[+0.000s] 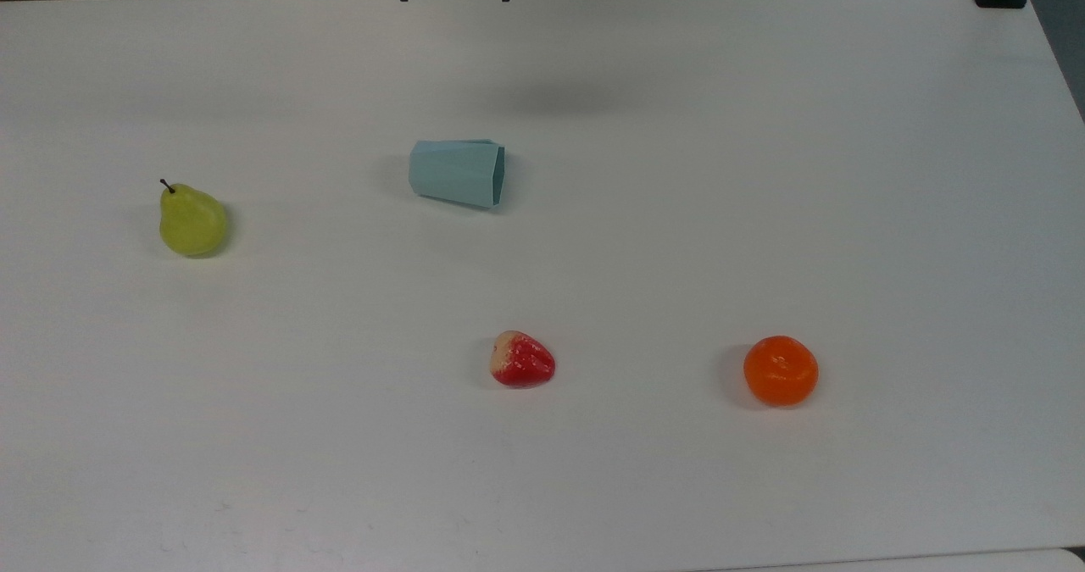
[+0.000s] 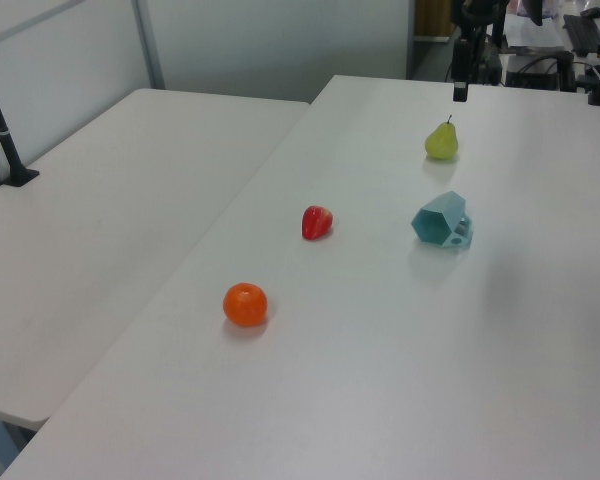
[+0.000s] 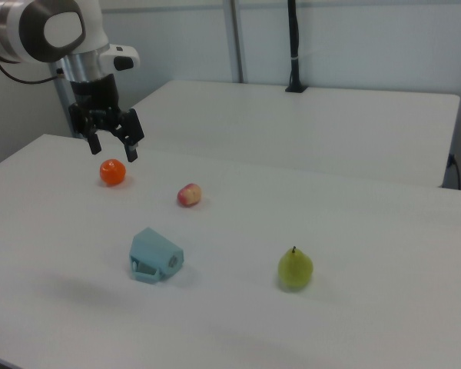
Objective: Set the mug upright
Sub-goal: 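Move the gripper toward the light-blue mug lying on its side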
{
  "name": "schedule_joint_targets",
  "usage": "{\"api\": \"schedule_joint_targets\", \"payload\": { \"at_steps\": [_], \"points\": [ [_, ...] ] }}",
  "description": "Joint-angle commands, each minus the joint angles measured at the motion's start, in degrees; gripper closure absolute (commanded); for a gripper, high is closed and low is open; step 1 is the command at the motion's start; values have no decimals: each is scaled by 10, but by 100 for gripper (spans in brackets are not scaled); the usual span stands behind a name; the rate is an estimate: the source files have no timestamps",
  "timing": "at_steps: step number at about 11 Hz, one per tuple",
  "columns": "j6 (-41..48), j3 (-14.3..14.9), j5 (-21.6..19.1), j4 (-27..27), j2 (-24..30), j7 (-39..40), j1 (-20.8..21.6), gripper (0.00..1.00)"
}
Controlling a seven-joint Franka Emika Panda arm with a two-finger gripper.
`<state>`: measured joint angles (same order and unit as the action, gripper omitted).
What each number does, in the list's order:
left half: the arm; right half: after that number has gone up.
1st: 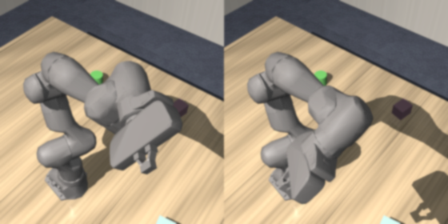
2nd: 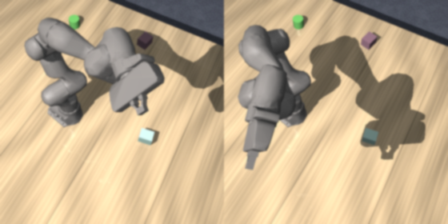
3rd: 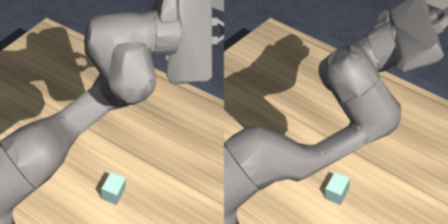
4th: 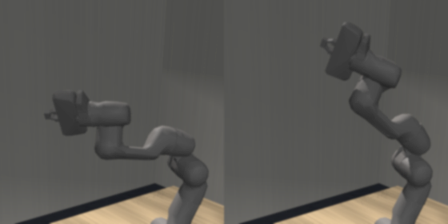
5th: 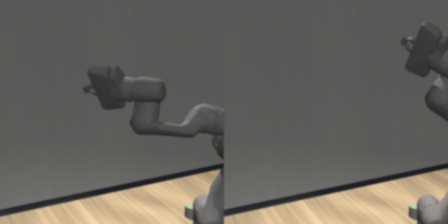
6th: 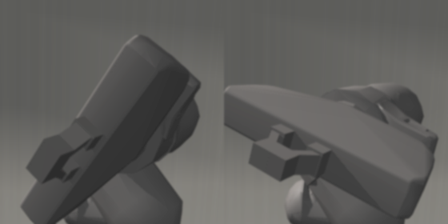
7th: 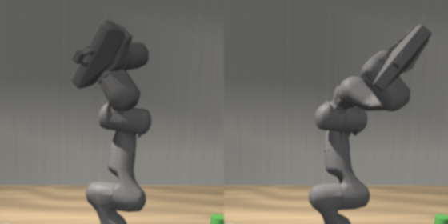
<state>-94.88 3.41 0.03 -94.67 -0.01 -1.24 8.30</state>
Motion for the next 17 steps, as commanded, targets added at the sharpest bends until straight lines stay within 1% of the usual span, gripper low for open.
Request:
{"api": "schedule_joint_targets", "payload": {
  "at_steps": [1, 5, 6, 7, 9, 11, 14, 15, 16, 17],
  "points": [
    [1, 2, 2, -11, 5, 5, 4, 0],
    [-5, -1, 7, -12, 2, 5, 7, 0],
    [-6, -4, 33, -12, -5, 4, 13, 0],
    [-6, -9, 69, -13, -16, -13, 27, 0],
    [-6, -25, 138, -14, -49, -91, 52, 0],
    [-4, -54, 202, -16, -83, -146, 64, 0],
    [-6, -88, 265, -15, -141, -225, 66, 0],
    [-7, -95, 288, -15, -164, -247, 72, 0],
    [-7, -95, 311, -13, -189, -266, 86, 0],
    [-7, -95, 333, -14, -207, -287, 89, 0]
  ]
}}
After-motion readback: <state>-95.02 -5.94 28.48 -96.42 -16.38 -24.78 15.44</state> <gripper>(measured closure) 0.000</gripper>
